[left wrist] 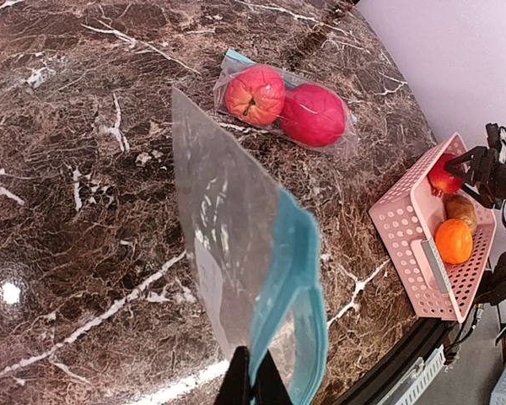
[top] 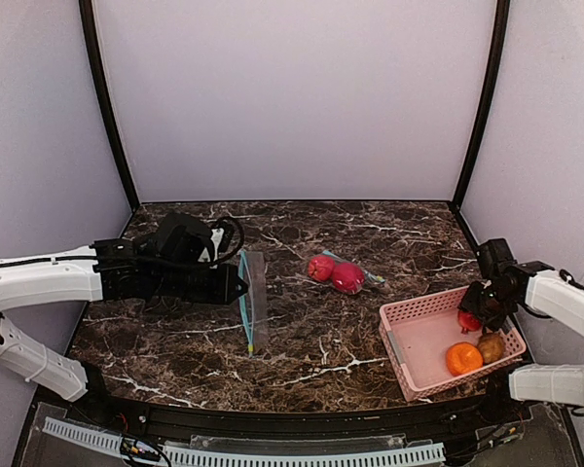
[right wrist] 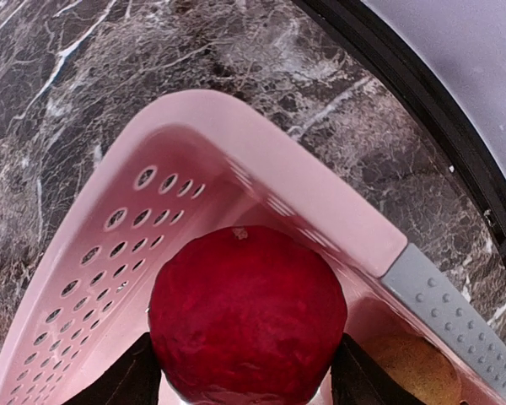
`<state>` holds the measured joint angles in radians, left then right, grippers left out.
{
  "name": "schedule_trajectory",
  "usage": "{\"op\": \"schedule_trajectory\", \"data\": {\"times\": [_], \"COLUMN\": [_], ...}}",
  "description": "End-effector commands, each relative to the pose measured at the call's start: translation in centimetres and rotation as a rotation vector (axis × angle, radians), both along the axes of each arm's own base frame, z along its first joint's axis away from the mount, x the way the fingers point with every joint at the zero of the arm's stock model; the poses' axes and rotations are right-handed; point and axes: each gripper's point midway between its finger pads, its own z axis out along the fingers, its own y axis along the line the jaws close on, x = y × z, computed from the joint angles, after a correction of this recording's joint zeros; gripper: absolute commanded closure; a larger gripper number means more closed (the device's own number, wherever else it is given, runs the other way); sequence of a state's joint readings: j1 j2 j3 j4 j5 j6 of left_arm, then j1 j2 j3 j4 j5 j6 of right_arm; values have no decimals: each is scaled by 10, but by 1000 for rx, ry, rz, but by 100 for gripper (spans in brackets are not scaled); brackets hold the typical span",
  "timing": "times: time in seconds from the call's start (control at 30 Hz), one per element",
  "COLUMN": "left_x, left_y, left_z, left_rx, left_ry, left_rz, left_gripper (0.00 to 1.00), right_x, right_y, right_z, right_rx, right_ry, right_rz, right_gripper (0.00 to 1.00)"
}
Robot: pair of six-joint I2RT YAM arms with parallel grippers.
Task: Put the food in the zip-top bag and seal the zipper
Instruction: Pick up the fake fruit from the bin.
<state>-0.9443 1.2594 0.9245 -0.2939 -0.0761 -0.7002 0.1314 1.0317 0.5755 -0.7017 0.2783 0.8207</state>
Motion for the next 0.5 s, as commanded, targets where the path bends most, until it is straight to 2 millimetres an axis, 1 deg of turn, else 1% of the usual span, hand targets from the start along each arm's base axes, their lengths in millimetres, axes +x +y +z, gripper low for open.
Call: {"op": "schedule_trajectory", "data": {"times": [0.0,0.1,0.17,0.2,0.23,0.27,0.3,0.33,0.37,0.4,0.43,0.47], "left_x": [-4,-8,-11,-11,-12,-12,-14,-15,-15,-15,-14,-14], "left_y": [12,13,8,6,2,1,-6,-8,-14,-15,-19,-20], "left_z": [5,-2,-10,-18,-20,-28,-28,-35,-35,-40,-39,-43], "left_rx": [106,141,143,152,139,147,117,118,93,94,76,78], "left_ry": [18,50,81,100,110,122,134,148,148,158,156,162], "left_rz": [-32,-53,-69,-75,-82,-83,-103,-109,-116,-117,-120,-121], "left_gripper": [99,99,99,99,99,99,99,99,99,99,99,99], "right_x": [2,-1,-1,0,1,2,3,5,7,8,9,9], "right_y": [2,7,10,12,14,16,18,22,28,33,38,41], "right_z": [1,-2,-1,2,5,9,13,18,23,28,33,37], "right_rx": [17,39,50,58,68,76,84,99,119,136,153,165], "right_ry": [-51,-68,-88,-108,-125,-143,-161,-187,-210,-231,-244,-255], "right_rz": [25,46,70,82,96,109,122,143,174,205,229,246], "right_gripper": [42,48,51,51,53,54,55,56,56,58,60,61]}}
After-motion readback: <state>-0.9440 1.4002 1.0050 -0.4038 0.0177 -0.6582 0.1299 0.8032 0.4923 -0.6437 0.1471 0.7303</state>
